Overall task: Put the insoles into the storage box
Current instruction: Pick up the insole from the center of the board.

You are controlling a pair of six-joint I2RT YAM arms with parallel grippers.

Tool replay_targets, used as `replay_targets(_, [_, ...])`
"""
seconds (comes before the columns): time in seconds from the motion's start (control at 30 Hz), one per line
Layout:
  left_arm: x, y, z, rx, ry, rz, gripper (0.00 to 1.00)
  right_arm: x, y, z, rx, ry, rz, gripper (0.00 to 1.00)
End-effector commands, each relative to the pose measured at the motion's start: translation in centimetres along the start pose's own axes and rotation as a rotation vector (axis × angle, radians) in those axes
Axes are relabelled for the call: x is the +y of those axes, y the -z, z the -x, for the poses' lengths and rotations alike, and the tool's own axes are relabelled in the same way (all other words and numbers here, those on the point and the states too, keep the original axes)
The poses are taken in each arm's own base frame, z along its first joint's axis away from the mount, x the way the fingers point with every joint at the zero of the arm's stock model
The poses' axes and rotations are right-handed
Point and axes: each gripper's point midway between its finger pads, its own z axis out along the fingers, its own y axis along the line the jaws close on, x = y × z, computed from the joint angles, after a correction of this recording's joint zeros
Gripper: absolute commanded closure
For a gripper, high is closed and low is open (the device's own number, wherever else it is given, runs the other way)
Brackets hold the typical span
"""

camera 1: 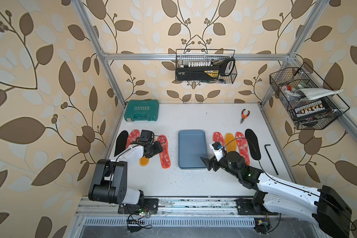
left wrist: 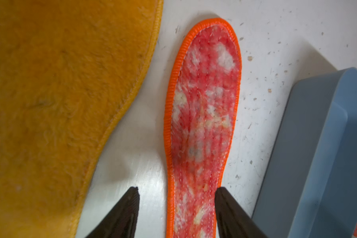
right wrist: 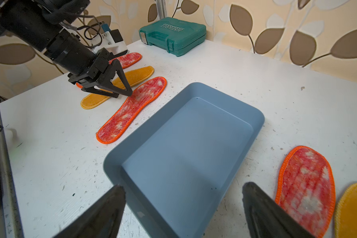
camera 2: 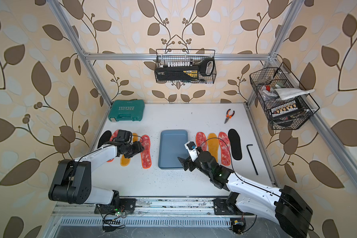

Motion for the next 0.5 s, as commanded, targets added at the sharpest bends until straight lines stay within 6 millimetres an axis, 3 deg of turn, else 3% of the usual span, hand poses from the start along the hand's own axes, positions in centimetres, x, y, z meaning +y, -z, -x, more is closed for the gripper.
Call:
replay_targets(0.0, [-0.1, -0.9, 0.0, 0.010, -0.011, -0.012, 0.42, 0.2, 0.1, 0.5, -0.020, 0.011, 0.007, 0.09])
replay_targets(0.27, [0.2, -2.7, -1.1, 0.041, -0.036, 0.072, 0.51, -0.1, 0.2, 0.5, -0.020, 0.003, -0.015, 0.08])
replay_targets(0.47, [0.1, -3.3, -1.2, 0.043, -0.064, 0.132, 0.81, -0.4, 0.3, 0.5, -0.020, 0.003, -0.030, 0.08])
